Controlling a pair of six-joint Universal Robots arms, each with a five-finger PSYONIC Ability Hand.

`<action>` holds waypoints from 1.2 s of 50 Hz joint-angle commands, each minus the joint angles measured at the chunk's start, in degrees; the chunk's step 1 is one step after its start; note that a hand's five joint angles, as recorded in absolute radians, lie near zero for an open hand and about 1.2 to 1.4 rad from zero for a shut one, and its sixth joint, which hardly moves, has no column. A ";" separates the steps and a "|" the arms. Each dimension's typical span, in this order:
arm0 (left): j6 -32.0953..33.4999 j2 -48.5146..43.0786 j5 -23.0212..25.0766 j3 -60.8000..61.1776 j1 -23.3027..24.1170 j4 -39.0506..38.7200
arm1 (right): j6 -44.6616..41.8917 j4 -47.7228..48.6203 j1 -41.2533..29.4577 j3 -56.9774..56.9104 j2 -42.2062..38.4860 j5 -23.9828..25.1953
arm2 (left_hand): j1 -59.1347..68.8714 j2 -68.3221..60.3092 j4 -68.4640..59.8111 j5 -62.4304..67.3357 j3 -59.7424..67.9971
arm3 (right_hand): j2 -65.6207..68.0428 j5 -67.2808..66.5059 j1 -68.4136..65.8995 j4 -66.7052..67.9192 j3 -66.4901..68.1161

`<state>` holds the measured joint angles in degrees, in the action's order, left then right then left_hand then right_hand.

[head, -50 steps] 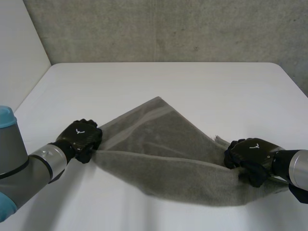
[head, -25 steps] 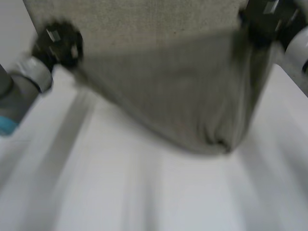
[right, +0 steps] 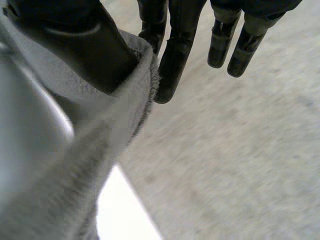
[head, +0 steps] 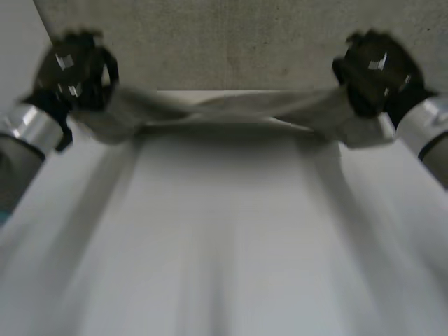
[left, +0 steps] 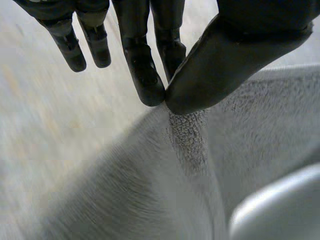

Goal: Fold the towel.

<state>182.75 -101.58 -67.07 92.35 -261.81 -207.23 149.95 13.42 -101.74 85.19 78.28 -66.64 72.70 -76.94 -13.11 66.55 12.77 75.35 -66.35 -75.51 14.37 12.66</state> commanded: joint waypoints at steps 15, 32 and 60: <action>14.39 3.82 2.73 19.88 -2.57 9.20 | -18.20 -16.37 6.01 22.74 9.05 9.76 | 7.30 -3.06 3.11 3.45 -2.77 | 4.65 -3.65 -4.49 -4.37 -2.66; 12.89 19.85 14.33 14.36 -9.07 22.05 | -18.55 -35.30 17.63 12.01 19.54 24.02 | 7.30 -3.06 3.11 3.45 -2.77 | 4.65 -3.65 -4.49 -4.37 -2.66; 15.35 -33.85 -2.45 -30.38 5.87 16.96 | -18.11 -6.13 0.93 -13.64 -25.17 -3.67 | 7.30 -3.06 3.11 3.45 -2.77 | 4.65 -3.65 -4.49 -4.37 -2.66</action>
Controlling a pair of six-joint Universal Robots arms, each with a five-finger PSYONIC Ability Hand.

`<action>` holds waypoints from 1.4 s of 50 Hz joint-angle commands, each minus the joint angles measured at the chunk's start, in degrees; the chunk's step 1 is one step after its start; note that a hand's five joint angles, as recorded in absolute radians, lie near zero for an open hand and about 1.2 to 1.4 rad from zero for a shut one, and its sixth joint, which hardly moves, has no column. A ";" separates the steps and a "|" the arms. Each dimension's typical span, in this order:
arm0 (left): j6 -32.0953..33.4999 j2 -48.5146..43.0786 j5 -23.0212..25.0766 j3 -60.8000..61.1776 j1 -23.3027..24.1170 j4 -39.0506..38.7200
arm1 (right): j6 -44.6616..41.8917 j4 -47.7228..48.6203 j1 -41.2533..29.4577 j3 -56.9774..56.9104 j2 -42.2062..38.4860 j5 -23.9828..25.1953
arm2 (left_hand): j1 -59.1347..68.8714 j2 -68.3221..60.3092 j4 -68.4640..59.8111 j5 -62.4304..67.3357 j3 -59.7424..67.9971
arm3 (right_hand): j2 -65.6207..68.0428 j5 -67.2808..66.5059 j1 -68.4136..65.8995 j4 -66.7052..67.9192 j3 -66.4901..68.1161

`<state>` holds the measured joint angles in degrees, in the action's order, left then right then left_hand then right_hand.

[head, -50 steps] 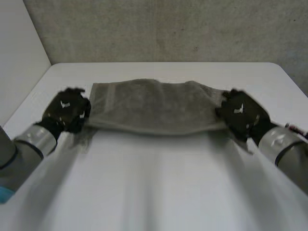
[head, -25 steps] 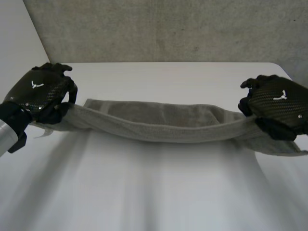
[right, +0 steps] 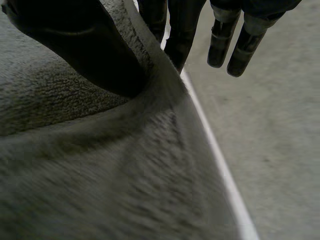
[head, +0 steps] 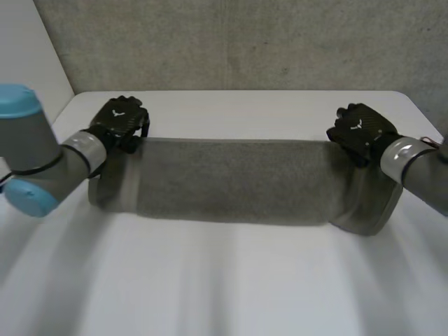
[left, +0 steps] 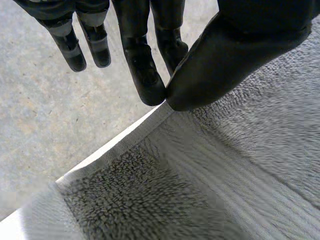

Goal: Fold the towel.

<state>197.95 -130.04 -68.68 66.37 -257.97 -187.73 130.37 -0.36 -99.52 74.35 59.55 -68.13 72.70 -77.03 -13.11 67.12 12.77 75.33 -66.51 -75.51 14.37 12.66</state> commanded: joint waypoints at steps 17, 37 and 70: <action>1.64 -13.13 -5.41 -8.80 3.71 -8.53 | 1.38 12.58 -1.46 -10.19 -17.53 -2.10 | 7.30 -2.97 3.11 2.88 -2.77 | 4.67 -3.49 -4.49 -4.37 -2.66; 2.52 -14.72 -8.75 -9.95 4.67 -9.85 | 1.46 13.81 -1.55 -14.05 -20.71 -3.94 | -35.57 39.90 3.11 -39.99 -2.77 | -65.33 66.51 65.51 -4.37 -2.66; -8.90 22.19 -12.88 30.48 5.02 -10.11 | 22.56 1.85 2.40 27.94 15.95 -4.65 | -52.73 57.05 3.11 -57.15 -2.77 | -58.22 59.40 58.40 -4.37 -2.66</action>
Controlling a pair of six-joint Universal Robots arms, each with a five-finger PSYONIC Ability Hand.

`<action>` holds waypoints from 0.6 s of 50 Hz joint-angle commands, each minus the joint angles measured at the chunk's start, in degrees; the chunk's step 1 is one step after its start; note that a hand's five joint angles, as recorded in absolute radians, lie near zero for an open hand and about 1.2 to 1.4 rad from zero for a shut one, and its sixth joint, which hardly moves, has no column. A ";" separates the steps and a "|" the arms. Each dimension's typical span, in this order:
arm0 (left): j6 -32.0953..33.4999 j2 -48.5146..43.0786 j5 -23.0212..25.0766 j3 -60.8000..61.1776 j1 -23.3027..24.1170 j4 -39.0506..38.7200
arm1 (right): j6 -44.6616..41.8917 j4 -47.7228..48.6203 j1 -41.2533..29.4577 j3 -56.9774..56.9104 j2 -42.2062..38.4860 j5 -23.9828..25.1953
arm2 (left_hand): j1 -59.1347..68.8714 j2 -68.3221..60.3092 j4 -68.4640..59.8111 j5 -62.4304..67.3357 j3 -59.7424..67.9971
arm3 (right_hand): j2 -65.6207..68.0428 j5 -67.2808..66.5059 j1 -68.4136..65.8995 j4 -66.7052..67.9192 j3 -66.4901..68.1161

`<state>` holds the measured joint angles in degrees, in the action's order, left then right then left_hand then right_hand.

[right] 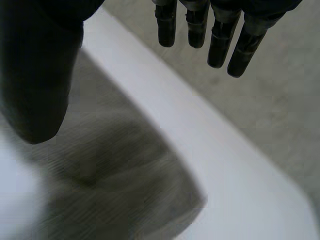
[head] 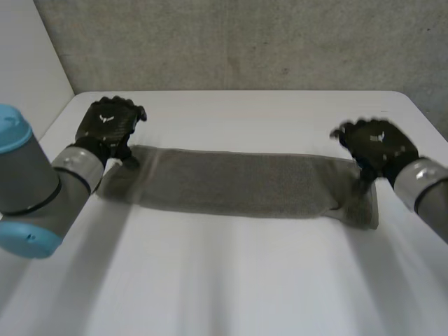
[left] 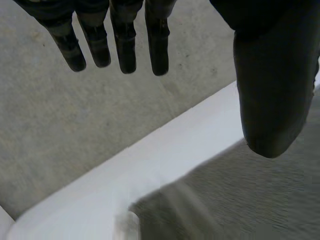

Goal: Fold the towel.

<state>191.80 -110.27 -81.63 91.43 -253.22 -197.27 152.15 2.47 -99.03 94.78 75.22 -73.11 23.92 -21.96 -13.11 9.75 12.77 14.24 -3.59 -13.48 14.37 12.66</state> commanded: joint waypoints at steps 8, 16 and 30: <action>-3.01 1.90 -0.02 7.00 2.21 -2.15 | 0.51 5.87 3.23 11.57 -1.65 0.33 | -3.95 1.99 3.11 0.22 -2.77 | 18.53 -19.18 -19.29 -4.37 -2.66; -3.10 2.25 -0.28 7.44 2.30 -2.85 | -0.45 11.76 3.41 12.45 -5.78 -0.02 | -3.95 1.99 3.11 0.22 -2.77 | 19.39 -20.04 -20.15 -4.37 -2.66; -3.10 3.30 -0.37 9.20 2.12 -3.03 | -8.10 16.52 3.85 11.31 -10.98 -1.95 | -3.95 1.99 3.11 0.22 -2.77 | 44.46 -45.11 -45.22 -4.37 -2.66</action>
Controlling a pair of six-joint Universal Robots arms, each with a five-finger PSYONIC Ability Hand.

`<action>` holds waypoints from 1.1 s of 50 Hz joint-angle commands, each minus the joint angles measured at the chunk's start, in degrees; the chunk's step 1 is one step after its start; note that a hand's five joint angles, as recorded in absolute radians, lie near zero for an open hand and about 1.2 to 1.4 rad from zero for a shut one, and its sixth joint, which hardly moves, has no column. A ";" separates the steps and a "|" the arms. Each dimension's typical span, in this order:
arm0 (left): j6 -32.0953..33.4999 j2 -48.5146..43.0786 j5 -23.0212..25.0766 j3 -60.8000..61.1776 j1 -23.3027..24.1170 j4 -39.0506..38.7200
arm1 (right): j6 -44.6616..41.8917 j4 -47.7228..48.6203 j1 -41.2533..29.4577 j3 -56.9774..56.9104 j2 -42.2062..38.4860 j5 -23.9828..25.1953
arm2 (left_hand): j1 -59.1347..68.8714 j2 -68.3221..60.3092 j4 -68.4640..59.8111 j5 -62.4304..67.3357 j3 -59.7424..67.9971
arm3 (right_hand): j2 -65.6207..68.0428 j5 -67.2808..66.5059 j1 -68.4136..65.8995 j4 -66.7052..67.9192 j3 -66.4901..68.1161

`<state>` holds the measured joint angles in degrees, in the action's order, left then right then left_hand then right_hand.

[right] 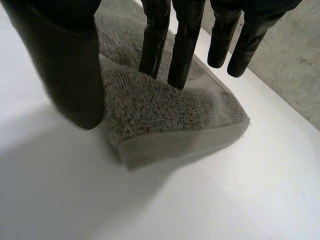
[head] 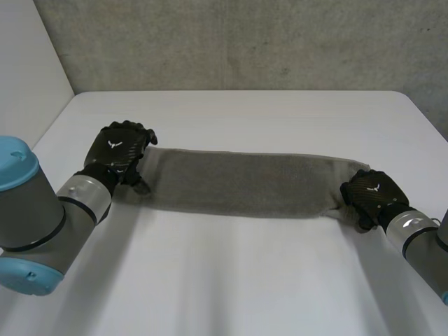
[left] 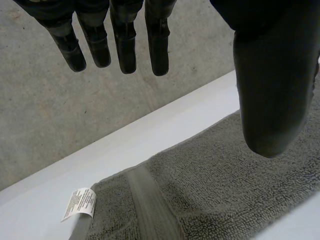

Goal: Fold the towel.

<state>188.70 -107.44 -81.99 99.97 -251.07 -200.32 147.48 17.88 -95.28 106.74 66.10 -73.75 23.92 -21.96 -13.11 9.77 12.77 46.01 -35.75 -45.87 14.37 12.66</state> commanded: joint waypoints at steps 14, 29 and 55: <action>-0.09 1.62 -0.19 0.92 -0.74 0.10 | -16.26 -0.04 11.25 -1.88 0.00 -0.95 | -4.12 2.16 3.11 0.03 -2.77 | 33.99 -34.25 -34.13 -4.37 -2.66; -0.09 2.50 -0.19 1.28 -0.91 0.01 | -24.35 -1.27 10.58 -14.79 6.32 -0.78 | -4.28 2.33 3.11 -0.14 -2.77 | 33.99 -34.25 -34.13 -4.37 -2.66; -0.09 3.29 -1.16 1.63 -1.53 0.01 | -25.40 2.07 -39.55 -33.43 -17.49 -1.57 | -4.45 2.50 3.11 -0.31 -2.77 | 33.99 -34.25 -34.13 -4.37 -2.66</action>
<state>188.61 -104.25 -83.16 101.42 -252.35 -200.30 122.21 19.08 -131.72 77.31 56.16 -75.74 23.91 -21.96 -13.11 9.72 12.77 73.93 -65.41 -74.82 14.37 12.66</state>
